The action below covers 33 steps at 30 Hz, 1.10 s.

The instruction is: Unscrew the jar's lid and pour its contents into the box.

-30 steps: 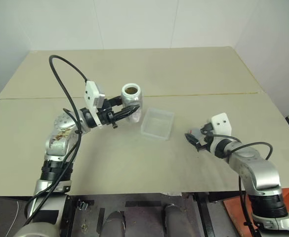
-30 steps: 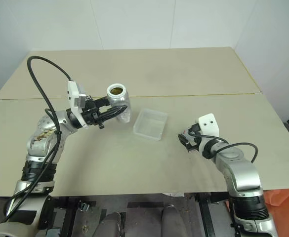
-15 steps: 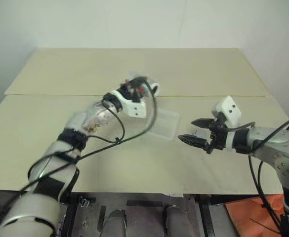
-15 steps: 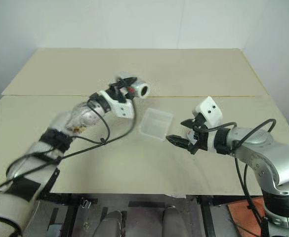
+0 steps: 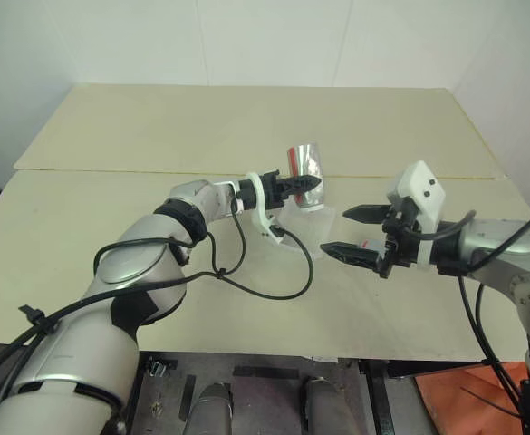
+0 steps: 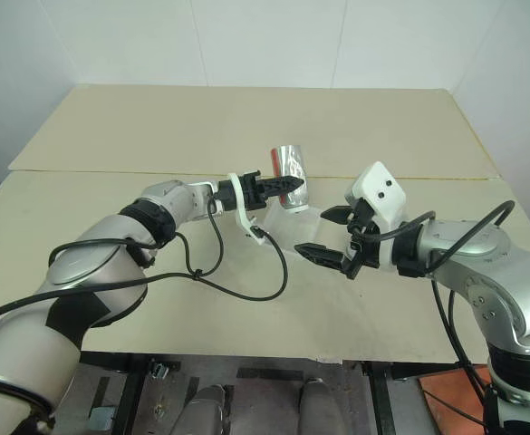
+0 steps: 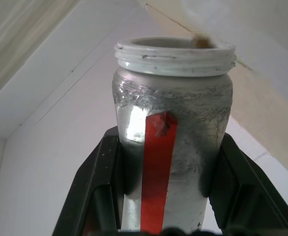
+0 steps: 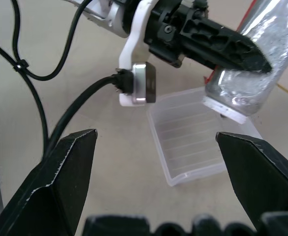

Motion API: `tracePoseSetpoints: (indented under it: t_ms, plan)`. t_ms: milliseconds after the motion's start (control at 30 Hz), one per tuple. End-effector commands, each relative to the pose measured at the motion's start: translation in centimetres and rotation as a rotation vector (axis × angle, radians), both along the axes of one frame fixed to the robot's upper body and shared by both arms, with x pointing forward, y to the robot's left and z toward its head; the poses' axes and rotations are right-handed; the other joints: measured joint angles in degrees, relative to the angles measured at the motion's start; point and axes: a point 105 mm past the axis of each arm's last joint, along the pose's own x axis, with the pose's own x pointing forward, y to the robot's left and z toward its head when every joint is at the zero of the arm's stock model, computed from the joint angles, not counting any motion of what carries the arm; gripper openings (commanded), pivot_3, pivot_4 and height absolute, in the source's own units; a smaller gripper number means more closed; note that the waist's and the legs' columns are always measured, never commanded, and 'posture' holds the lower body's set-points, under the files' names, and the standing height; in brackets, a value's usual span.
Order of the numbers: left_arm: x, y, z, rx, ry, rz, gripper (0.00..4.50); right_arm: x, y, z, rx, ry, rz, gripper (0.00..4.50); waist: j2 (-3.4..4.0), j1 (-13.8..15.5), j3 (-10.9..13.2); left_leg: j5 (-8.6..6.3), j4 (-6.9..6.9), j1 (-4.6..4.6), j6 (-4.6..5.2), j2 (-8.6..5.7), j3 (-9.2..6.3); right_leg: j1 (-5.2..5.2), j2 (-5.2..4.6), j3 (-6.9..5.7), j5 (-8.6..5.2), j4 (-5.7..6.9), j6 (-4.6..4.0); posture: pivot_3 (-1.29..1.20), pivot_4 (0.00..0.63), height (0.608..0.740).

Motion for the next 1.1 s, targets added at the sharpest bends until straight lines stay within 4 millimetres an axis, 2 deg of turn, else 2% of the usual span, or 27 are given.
tracePoseSetpoints:
  t_ms: [33, 167, 267, 433, 567, 633, 733, 833, 967, 1100]
  plan:
    - [0.0, -0.3, 1.4, -0.028, -0.023, -0.01, 1.88, -0.5, 0.1, 1.2, 0.018, -0.067, 0.0, 4.48, 0.0, 0.0, 0.0, 0.0, 0.0, 0.0, 0.0, 0.0, 0.0, 0.0, 0.0, 0.0, 0.0, 0.0, 0.0, 0.0, 0.15, 0.74]
    - [0.0, -0.2, 1.3, -0.035, -0.011, -0.01, 1.88, -0.5, 0.0, 1.2, 0.019, -0.065, -0.001, 4.48, 0.0, 0.1, 0.0, 0.01, 0.0, -0.01, -0.02, -0.01, 0.0, 0.0, -0.01, 0.0, 0.0, 0.02, 0.0, 0.0, 0.15, 0.74]
    - [0.0, 0.2, 1.5, -0.102, 0.051, 0.0, 1.88, -0.4, 0.1, 1.1, 0.015, -0.067, -0.001, 4.48, 0.0, 0.0, 0.0, 0.02, 0.0, 0.0, -0.03, 0.0, 0.0, 0.0, -0.01, 0.0, 0.0, 0.06, 0.0, 0.0, 0.15, 0.74]
    - [0.1, 2.0, 3.3, -0.345, 0.264, 0.029, 1.88, -0.2, -0.3, 1.6, 0.017, -0.104, -0.01, 4.48, 0.0, -0.1, 0.0, 0.03, 0.0, 0.02, -0.06, 0.01, 0.01, -0.01, -0.01, 0.0, 0.0, 0.06, 0.0, 0.0, 0.15, 0.74]
    - [1.0, 5.2, 5.3, -0.615, 0.49, 0.113, 1.88, 0.1, -1.0, 2.2, 0.024, -0.137, -0.021, 4.48, 0.01, -0.2, 0.0, 0.07, 0.0, 0.04, -0.12, 0.01, 0.02, 0.0, -0.02, 0.01, 0.01, 0.08, 0.0, 0.0, 0.15, 0.74]
    - [1.9, 6.8, 5.6, -0.793, 0.669, 0.177, 1.88, 0.2, -1.2, 2.5, 0.032, -0.166, -0.018, 4.48, 0.03, -0.2, 0.0, 0.16, 0.0, 0.04, -0.28, 0.01, 0.03, 0.01, -0.03, 0.01, 0.01, 0.09, 0.0, 0.0, 0.15, 0.74]
    - [2.8, 9.0, 5.4, -1.077, 0.97, 0.206, 1.88, 0.5, -1.4, 2.7, 0.041, -0.196, -0.014, 4.48, 0.05, -0.2, 0.0, 0.19, 0.0, 0.06, -0.33, 0.02, 0.04, 0.04, -0.04, 0.0, 0.01, 0.2, 0.0, 0.0, 0.15, 0.74]
    - [2.9, 10.6, 4.8, -1.311, 1.23, 0.179, 1.88, 0.7, -1.4, 2.9, 0.045, -0.232, -0.01, 4.48, 0.05, -0.5, 0.0, 0.2, 0.01, 0.04, -0.35, 0.03, 0.02, 0.05, -0.05, -0.02, 0.02, 0.23, 0.0, 0.0, 0.15, 0.74]
    - [1.3, 12.0, 3.4, -1.517, 1.487, 0.14, 1.88, 0.9, -1.3, 2.9, 0.048, -0.261, -0.009, 4.48, 0.06, -1.7, 0.0, 0.2, 0.02, 0.07, -0.34, 0.03, -0.01, 0.06, -0.05, -0.02, 0.02, 0.25, 0.0, 0.0, 0.15, 0.74]
    - [-0.6, 12.9, 1.4, -1.652, 1.614, 0.127, 1.88, 1.0, -1.2, 2.9, 0.061, -0.269, -0.009, 4.48, 0.08, -2.4, 0.0, 0.19, 0.04, 0.22, -0.32, 0.03, -0.01, 0.13, -0.04, 0.01, 0.03, 0.3, -0.01, 0.0, 0.15, 0.74]
